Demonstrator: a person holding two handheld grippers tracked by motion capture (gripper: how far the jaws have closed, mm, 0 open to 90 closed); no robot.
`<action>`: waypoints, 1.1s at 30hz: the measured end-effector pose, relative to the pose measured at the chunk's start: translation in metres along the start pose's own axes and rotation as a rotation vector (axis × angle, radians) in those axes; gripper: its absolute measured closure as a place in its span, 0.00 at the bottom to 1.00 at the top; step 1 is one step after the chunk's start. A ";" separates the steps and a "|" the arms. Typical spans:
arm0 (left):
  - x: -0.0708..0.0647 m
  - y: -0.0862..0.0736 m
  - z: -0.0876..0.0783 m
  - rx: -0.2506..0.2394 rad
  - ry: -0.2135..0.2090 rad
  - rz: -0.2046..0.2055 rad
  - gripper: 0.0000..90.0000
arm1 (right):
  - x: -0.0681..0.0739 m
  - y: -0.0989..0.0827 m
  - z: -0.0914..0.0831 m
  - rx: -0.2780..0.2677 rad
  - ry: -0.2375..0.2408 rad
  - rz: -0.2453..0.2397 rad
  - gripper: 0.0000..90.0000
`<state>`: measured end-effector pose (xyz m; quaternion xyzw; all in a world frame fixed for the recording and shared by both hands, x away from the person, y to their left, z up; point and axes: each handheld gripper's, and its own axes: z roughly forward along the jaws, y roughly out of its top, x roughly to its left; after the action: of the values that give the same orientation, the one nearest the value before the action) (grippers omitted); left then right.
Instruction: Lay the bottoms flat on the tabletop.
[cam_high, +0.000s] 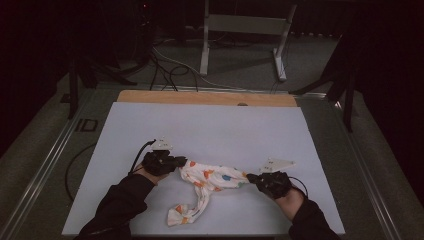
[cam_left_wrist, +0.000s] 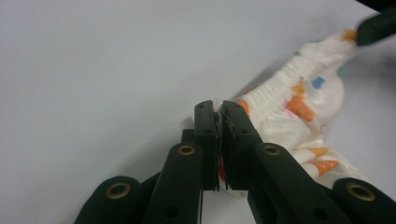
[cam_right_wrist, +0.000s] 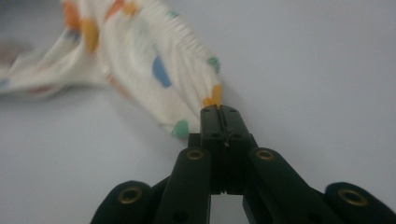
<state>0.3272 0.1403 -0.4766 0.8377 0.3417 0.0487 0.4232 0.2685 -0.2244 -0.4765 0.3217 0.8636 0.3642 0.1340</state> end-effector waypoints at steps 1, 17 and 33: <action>0.000 -0.002 0.001 0.003 -0.001 0.001 0.96 | 0.003 -0.002 0.002 0.015 -0.004 -0.010 1.00; -0.004 -0.010 0.003 -0.016 -0.029 -0.001 0.95 | 0.009 -0.014 0.027 0.148 0.036 -0.030 0.95; -0.006 -0.007 0.000 -0.031 -0.037 0.009 0.95 | -0.011 0.043 0.026 -0.003 0.024 0.046 0.73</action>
<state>0.3194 0.1391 -0.4806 0.8333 0.3291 0.0403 0.4424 0.3089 -0.1950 -0.4644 0.3368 0.8571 0.3721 0.1160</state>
